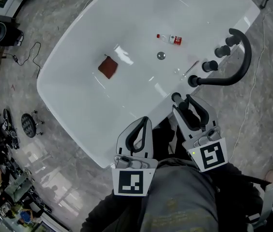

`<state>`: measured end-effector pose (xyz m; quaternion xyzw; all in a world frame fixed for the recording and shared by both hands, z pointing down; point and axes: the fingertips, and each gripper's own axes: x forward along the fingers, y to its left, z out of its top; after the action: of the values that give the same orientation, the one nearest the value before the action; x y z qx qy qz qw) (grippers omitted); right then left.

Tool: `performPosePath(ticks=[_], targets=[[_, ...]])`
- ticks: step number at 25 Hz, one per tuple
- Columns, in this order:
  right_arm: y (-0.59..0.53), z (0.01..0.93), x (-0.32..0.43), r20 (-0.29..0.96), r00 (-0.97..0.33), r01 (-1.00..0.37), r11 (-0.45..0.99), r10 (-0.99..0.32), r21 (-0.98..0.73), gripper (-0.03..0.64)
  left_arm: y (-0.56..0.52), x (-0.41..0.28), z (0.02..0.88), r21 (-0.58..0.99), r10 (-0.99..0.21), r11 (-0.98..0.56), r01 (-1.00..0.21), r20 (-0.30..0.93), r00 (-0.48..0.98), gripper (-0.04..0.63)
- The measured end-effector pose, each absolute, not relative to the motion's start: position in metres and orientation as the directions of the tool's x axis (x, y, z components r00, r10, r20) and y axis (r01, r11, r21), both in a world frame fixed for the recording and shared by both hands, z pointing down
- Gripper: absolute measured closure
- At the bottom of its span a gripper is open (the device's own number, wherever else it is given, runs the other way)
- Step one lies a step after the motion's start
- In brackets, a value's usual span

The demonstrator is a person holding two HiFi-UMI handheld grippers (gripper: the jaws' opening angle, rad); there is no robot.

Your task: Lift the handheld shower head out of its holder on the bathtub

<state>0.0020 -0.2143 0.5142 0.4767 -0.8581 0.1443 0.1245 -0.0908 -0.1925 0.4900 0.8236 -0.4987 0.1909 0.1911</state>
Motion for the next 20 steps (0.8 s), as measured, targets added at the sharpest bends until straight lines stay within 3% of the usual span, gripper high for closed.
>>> performPosePath(ticks=[20], targets=[[-0.207, 0.562, 0.004, 0.399, -0.489, -0.868, 0.479, -0.776, -0.134, 0.449, -0.186, -0.101, 0.512, 0.121, -0.736, -0.416, -0.901, 0.537, 0.412, 0.594]])
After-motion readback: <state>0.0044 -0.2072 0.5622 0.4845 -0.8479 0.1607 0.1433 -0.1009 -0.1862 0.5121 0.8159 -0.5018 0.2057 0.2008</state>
